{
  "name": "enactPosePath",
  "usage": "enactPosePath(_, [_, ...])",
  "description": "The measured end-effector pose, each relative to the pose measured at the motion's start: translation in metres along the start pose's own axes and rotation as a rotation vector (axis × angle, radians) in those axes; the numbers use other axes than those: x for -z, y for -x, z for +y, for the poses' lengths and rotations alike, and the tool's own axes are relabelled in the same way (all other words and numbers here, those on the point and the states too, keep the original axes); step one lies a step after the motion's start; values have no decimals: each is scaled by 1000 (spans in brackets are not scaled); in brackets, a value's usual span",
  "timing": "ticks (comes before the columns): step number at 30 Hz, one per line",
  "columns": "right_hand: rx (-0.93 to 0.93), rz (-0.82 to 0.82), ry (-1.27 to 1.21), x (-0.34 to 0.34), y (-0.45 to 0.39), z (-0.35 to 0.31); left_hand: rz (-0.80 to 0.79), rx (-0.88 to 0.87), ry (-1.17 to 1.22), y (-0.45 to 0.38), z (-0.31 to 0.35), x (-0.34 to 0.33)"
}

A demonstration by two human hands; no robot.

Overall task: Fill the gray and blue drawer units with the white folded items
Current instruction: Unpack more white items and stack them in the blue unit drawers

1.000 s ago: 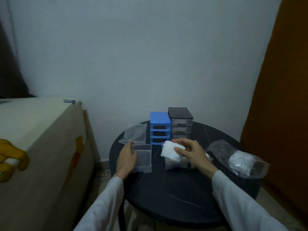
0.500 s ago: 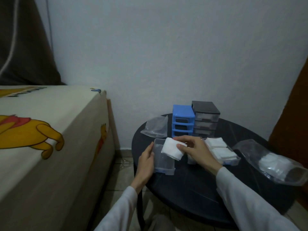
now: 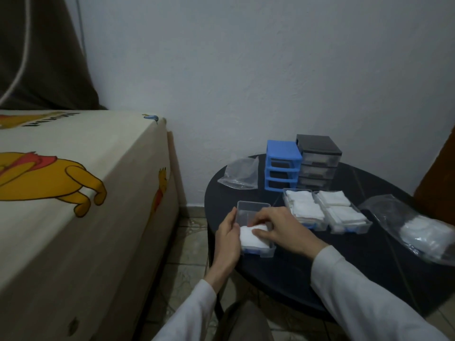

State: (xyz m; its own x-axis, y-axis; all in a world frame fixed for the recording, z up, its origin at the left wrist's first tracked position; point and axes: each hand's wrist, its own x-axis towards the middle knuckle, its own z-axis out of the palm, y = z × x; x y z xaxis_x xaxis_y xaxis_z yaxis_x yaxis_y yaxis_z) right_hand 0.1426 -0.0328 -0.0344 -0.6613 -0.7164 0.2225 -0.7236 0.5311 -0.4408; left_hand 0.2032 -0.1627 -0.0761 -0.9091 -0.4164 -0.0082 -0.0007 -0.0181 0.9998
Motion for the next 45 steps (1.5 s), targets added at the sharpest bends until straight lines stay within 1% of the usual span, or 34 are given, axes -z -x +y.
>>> enactPosePath(4, [26,-39,266,-3,0,1,14,0,-38,0,3,-3])
enactPosePath(6, [2,-42,257,-4,0,2,25,-9,-61,-2,4,-4])
enactPosePath(12, [-14,34,147,13,6,6,51,-7,-75,-5,7,-8])
enactPosePath(14, [-44,60,66,24,11,10,101,-81,-105,-2,14,-9])
enactPosePath(16, [-79,81,10,36,19,16,166,-217,-179,3,23,-15])
enactPosePath(18, [-111,116,-24,49,31,25,161,-353,-221,10,33,-29])
enactPosePath(20, [-162,157,-36,64,48,39,88,-455,-226,17,42,-50])
enactPosePath(22, [-220,194,-19,78,68,53,-16,-495,-209,22,48,-77])
enactPosePath(27, [-368,322,36,113,133,82,-298,-510,-183,33,52,-156])
enactPosePath(30, [-499,444,47,128,171,100,-471,-542,-218,43,45,-203])
enactPosePath(33, [-630,577,0,133,202,116,-623,-514,-263,49,34,-242])
enactPosePath(35, [-680,602,-24,131,216,125,-673,-520,-308,49,28,-260])
enactPosePath(38, [-722,596,-47,125,226,139,-729,-555,-378,45,22,-279])
enactPosePath(41, [-728,617,-106,119,227,150,-775,-585,-380,41,18,-289])
enactPosePath(45, [-692,630,-180,117,221,159,-738,-606,-373,35,9,-296])
